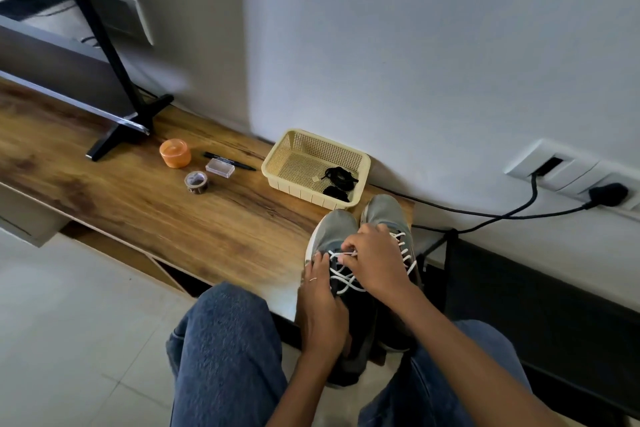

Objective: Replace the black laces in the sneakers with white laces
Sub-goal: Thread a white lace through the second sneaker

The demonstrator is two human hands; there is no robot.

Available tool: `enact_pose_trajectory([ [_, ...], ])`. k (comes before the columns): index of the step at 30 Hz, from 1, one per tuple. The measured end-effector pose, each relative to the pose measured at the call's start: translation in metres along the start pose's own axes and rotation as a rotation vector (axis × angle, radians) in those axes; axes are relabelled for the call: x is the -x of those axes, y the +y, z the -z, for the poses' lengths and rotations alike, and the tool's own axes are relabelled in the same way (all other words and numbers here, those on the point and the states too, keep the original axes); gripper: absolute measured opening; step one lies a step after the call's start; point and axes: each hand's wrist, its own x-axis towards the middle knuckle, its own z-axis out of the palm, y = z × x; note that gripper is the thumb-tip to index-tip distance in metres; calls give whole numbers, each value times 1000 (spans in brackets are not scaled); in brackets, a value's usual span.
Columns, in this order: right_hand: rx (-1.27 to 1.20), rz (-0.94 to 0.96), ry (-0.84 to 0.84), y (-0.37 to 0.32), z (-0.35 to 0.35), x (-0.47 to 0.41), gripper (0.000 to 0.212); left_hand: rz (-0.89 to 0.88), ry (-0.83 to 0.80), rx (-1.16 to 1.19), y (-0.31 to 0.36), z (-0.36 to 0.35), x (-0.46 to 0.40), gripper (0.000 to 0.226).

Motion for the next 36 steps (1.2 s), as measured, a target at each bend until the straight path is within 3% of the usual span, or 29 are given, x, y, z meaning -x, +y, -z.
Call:
enact_pose_trajectory([
  [3, 2, 18, 20, -2, -3, -3, 14, 23, 8, -1, 0, -2, -1, 78],
  [7, -234, -8, 37, 3, -8, 1, 6, 13, 12, 10, 1, -3, 1, 78],
  [10, -415, 5, 59, 6, -11, 11, 13, 13, 31, 4, 1, -4, 0, 76],
  [14, -448, 18, 94, 11, -10, 26, 11, 11, 48, 10, 2, -4, 2, 72],
  [23, -375, 33, 131, 18, -12, 41, 4, 24, 21, 11, 6, -1, 3, 70],
  [28, -213, -72, 158, 3, -6, 33, 39, 35, 27, 12, 5, -2, 2, 62],
  [36, 110, -165, -65, -20, -10, -1, 30, 10, 45, -34, 6, -2, 3, 65],
])
